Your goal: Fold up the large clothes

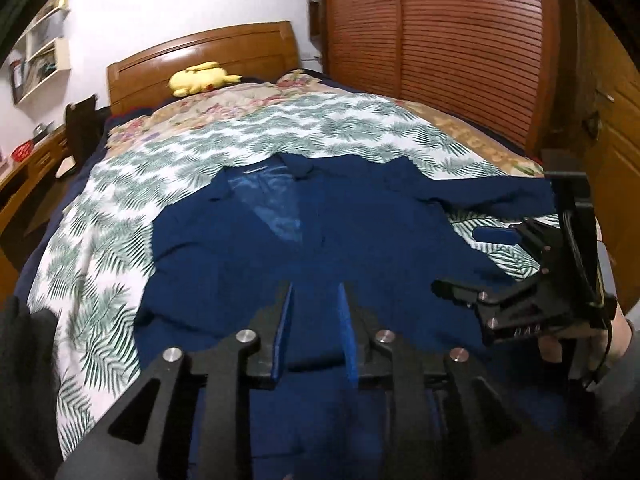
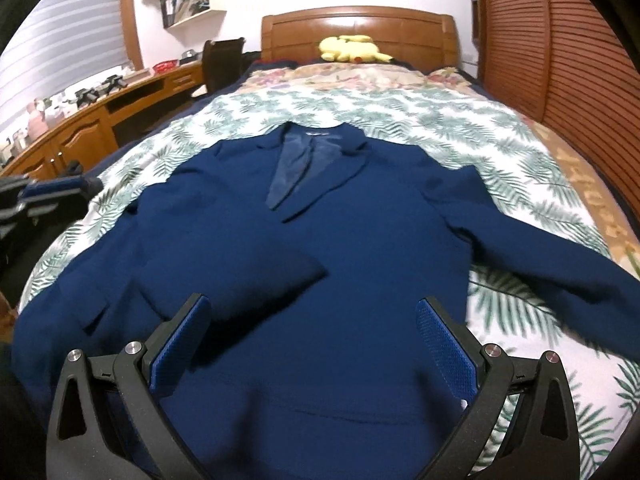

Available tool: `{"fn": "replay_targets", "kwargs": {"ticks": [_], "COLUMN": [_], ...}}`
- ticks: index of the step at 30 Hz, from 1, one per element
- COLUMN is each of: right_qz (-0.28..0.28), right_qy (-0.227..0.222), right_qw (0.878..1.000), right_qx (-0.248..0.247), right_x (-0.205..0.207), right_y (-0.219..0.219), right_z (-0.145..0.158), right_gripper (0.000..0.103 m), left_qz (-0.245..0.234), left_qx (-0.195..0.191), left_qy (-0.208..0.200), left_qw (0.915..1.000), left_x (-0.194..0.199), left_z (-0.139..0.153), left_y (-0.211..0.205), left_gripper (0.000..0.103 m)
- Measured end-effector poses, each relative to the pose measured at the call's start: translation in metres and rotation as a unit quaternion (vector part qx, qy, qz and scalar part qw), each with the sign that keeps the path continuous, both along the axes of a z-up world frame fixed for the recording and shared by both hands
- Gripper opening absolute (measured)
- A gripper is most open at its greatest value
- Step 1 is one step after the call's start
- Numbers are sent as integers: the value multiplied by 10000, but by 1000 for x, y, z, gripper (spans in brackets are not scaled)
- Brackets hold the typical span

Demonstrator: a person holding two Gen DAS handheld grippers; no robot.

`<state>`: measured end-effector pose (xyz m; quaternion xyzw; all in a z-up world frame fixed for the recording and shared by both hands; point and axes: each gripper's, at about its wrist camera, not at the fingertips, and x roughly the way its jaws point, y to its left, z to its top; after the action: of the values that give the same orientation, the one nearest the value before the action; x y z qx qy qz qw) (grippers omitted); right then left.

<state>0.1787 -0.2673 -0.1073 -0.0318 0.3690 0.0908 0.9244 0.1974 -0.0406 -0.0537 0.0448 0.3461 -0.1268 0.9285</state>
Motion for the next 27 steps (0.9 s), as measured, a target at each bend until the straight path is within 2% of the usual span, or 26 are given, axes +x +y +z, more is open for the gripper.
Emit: {"fn": "replay_targets", "kwargs": {"ticks": [5,11,18,21,23,26,27], "right_qz": [375,960,1634,1720,1688,1632,1621], "right_qy": [38,143,456,574,639,651,644], "right_qw": [9993,9953,9852,9822,9824,9838,9841], "right_qx": [42,-43,-224,-493,-487,-368,-341], "right_x": [13,25,31,32,34,35,34], "right_y": [32,76,119,128,126,120,118], "right_z": [-6,-19,-41,-53,-57,-56,-55], "right_gripper": [103,100,81,73,68,53,44], "left_qz": [407,803,1086,1108,1110,1113,1115], "left_qx": [-208,-218,-46,-159,-166,-236,-279], "left_qy": [11,20,-118,-63,-49,-18,8], "left_qw": [9990,9965,9940,9937,9937,9935,9934], "left_x": [-14,-28,-43,-44,-46,-46,-45], "left_z": [-14,-28,-40,-47,-52,-59,-61], "left_y": [45,85,111,116,117,118,119], "left_gripper": [26,29,32,33,34,34,34]}}
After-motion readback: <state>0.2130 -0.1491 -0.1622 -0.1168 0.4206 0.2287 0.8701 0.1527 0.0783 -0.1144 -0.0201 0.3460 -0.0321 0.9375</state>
